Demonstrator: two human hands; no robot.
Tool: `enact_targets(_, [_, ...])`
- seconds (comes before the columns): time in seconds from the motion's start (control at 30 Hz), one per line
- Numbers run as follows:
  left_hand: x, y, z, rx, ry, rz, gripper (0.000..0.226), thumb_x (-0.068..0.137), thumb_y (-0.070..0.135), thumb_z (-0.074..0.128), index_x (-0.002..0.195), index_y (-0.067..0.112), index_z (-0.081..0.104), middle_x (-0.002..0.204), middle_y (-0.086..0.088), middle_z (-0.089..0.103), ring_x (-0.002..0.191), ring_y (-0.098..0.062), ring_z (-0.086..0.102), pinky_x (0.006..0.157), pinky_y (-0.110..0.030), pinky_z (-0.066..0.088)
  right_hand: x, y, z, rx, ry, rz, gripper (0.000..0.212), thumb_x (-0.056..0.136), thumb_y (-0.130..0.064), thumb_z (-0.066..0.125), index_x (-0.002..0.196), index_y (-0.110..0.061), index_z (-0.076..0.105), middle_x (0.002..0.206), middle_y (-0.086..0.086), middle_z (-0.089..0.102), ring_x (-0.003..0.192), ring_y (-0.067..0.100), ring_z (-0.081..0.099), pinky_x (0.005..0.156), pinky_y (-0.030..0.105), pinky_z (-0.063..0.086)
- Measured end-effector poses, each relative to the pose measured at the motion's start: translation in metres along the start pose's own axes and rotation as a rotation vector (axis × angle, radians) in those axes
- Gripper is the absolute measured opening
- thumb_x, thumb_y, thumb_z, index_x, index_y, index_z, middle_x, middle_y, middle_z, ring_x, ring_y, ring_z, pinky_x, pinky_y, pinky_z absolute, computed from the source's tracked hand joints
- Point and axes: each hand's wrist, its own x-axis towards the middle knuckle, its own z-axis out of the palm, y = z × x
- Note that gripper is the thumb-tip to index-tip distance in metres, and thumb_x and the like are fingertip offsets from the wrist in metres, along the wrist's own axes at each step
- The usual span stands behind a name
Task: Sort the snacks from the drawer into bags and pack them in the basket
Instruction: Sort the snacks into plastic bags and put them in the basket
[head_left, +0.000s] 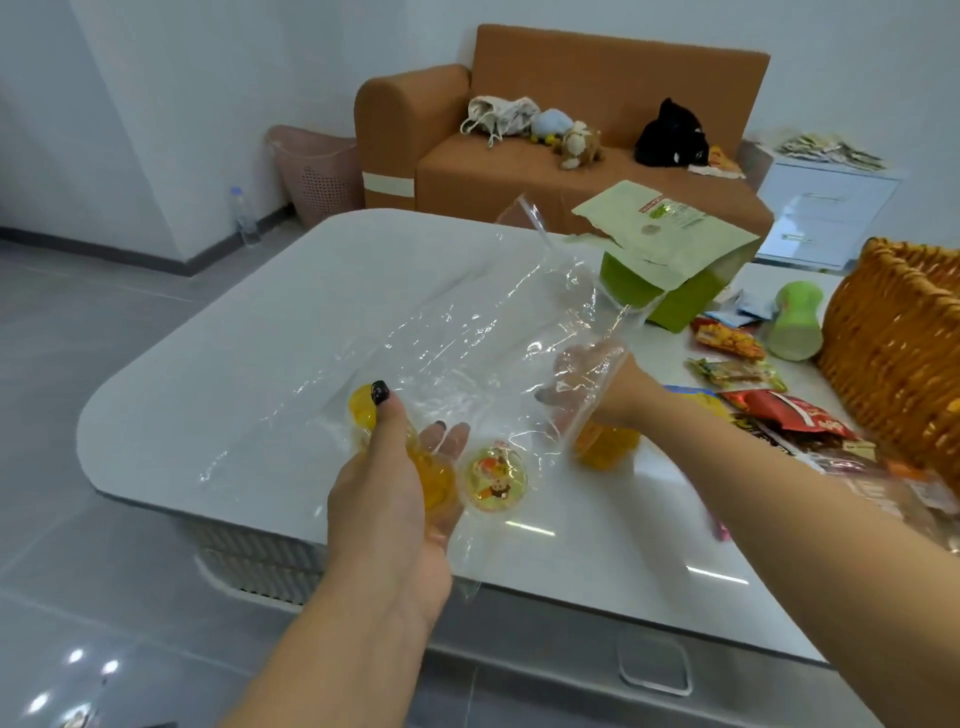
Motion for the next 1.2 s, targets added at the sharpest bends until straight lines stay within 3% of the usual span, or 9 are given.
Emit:
enact_targets(0.1, [-0.006, 0.006, -0.001, -0.056, 0.025, 0.004, 0.031, 0.089, 0.052, 0.061, 0.102, 0.024, 0.06, 0.098, -0.001, 0.072, 0.075, -0.01, 0.074, 0.072, -0.034, 0.06, -0.011, 0.009, 0.017, 0.014, 0.116, -0.027, 0.03, 0.064, -0.073, 0.054, 0.079, -0.047, 0.055, 0.106, 0.0, 0.054, 0.111, 0.024, 0.049, 0.096, 0.041, 0.044])
enact_targets(0.23, [-0.018, 0.008, 0.006, -0.07, 0.006, -0.007, 0.03, 0.09, 0.05, 0.061, 0.102, 0.023, 0.06, 0.098, -0.002, 0.071, 0.074, -0.01, 0.074, 0.082, -0.038, 0.059, -0.051, 0.009, 0.027, 0.07, 0.208, -0.023, 0.042, 0.08, -0.059, 0.06, 0.117, -0.039, 0.06, 0.126, -0.002, 0.042, 0.122, 0.016, 0.04, 0.103, 0.037, 0.039])
enact_targets(0.37, [-0.026, 0.01, 0.012, -0.08, -0.031, -0.01, 0.028, 0.091, 0.051, 0.06, 0.1, 0.024, 0.059, 0.097, 0.0, 0.072, 0.076, -0.01, 0.074, 0.077, -0.033, 0.059, -0.064, 0.009, 0.024, 0.011, 0.318, -0.047, 0.061, 0.083, -0.072, 0.042, 0.131, -0.037, 0.055, 0.145, 0.002, 0.038, 0.142, 0.023, 0.023, 0.114, 0.046, 0.025])
enact_targets(0.5, [-0.029, 0.009, 0.015, -0.097, -0.034, -0.026, 0.028, 0.09, 0.05, 0.062, 0.097, 0.023, 0.059, 0.101, -0.002, 0.071, 0.082, -0.014, 0.074, 0.075, -0.033, 0.059, -0.082, 0.041, 0.013, 0.137, 0.785, -0.04, 0.038, 0.089, -0.029, 0.052, 0.12, -0.012, 0.066, 0.128, 0.016, 0.053, 0.129, 0.035, 0.041, 0.106, 0.047, 0.035])
enact_targets(0.67, [-0.028, 0.007, 0.021, -0.114, -0.051, -0.019, 0.027, 0.091, 0.049, 0.061, 0.094, 0.023, 0.058, 0.096, 0.0, 0.071, 0.078, -0.012, 0.074, 0.071, -0.029, 0.059, -0.108, 0.077, 0.041, 0.04, 0.475, 0.048, 0.044, 0.091, -0.005, 0.05, 0.134, -0.015, 0.054, 0.133, 0.007, 0.047, 0.121, 0.027, 0.048, 0.093, 0.032, 0.039])
enact_targets(0.8, [-0.029, 0.0, 0.026, -0.102, -0.061, -0.038, 0.027, 0.091, 0.051, 0.06, 0.095, 0.025, 0.057, 0.095, 0.001, 0.071, 0.07, -0.009, 0.073, 0.063, -0.026, 0.059, -0.115, 0.079, 0.045, 0.034, 0.547, -0.048, 0.054, 0.084, 0.005, 0.05, 0.133, -0.018, 0.056, 0.124, 0.004, 0.055, 0.11, 0.022, 0.054, 0.081, 0.022, 0.034])
enact_targets(0.9, [-0.034, -0.008, 0.033, -0.095, -0.077, -0.061, 0.027, 0.091, 0.051, 0.06, 0.096, 0.024, 0.057, 0.094, 0.001, 0.071, 0.071, -0.009, 0.073, 0.067, -0.027, 0.059, -0.116, 0.08, 0.042, 0.104, 0.688, -0.141, 0.051, 0.08, 0.015, 0.053, 0.125, -0.008, 0.062, 0.118, 0.014, 0.059, 0.103, 0.031, 0.061, 0.084, 0.033, 0.049])
enact_targets(1.03, [-0.036, -0.018, 0.04, -0.066, -0.098, -0.059, 0.027, 0.091, 0.05, 0.061, 0.093, 0.023, 0.057, 0.091, 0.0, 0.07, 0.069, -0.01, 0.073, 0.076, -0.032, 0.06, -0.125, 0.066, 0.021, 0.092, 0.985, -0.258, 0.036, 0.091, -0.012, 0.037, 0.115, -0.003, 0.062, 0.105, 0.013, 0.06, 0.092, 0.025, 0.057, 0.075, 0.023, 0.042])
enact_targets(1.2, [-0.034, -0.019, 0.042, -0.071, -0.082, -0.063, 0.026, 0.091, 0.049, 0.062, 0.093, 0.023, 0.057, 0.09, -0.001, 0.07, 0.071, -0.011, 0.073, 0.076, -0.033, 0.06, -0.129, 0.032, 0.046, -0.091, 0.895, -0.19, 0.038, 0.086, -0.029, 0.039, 0.108, -0.007, 0.061, 0.087, 0.011, 0.063, 0.072, 0.031, 0.062, 0.05, 0.029, 0.043])
